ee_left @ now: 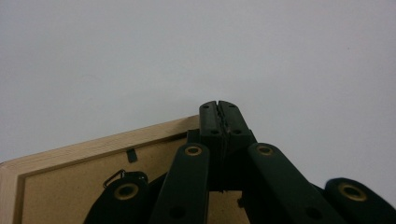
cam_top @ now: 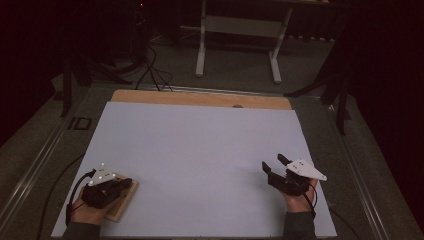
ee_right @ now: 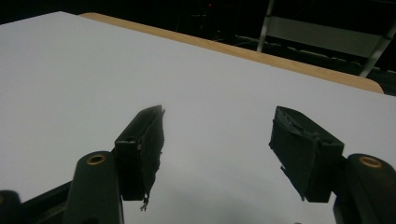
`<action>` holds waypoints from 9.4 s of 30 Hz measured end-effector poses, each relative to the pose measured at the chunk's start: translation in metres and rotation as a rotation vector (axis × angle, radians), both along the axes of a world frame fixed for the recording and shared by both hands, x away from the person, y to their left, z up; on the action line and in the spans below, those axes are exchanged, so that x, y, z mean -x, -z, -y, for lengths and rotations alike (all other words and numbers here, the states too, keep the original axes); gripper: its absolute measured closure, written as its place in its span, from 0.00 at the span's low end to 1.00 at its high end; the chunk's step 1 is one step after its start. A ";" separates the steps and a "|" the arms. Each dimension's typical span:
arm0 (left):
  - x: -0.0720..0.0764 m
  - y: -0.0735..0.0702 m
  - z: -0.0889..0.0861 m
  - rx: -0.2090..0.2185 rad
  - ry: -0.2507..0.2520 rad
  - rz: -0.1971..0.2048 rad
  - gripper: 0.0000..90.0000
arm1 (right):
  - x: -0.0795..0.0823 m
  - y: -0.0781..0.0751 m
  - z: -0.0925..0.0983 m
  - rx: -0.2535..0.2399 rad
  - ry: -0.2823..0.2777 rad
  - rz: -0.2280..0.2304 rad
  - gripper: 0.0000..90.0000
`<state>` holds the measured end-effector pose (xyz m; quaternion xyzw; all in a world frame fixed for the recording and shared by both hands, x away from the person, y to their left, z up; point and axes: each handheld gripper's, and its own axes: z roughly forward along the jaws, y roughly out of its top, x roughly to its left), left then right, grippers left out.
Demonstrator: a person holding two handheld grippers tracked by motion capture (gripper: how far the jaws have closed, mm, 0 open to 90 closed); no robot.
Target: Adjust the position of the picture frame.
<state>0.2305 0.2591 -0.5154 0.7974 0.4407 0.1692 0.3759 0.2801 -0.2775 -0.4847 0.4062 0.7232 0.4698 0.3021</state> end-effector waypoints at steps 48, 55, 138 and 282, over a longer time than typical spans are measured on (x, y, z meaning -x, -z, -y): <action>-0.036 0.000 0.052 -0.053 0.119 0.016 1.00 | -0.003 0.003 -0.010 -0.014 -0.028 -0.014 0.38; -0.043 0.000 0.068 -0.063 0.167 0.032 1.00 | -0.003 0.003 -0.010 -0.015 -0.031 -0.013 0.38; 0.027 0.003 -0.026 -0.020 -0.092 0.010 1.00 | -0.001 0.001 -0.004 -0.027 -0.019 -0.006 0.38; -0.050 0.016 0.105 -0.040 -0.016 0.055 1.00 | -0.008 0.045 -0.143 0.110 -0.311 -0.254 0.97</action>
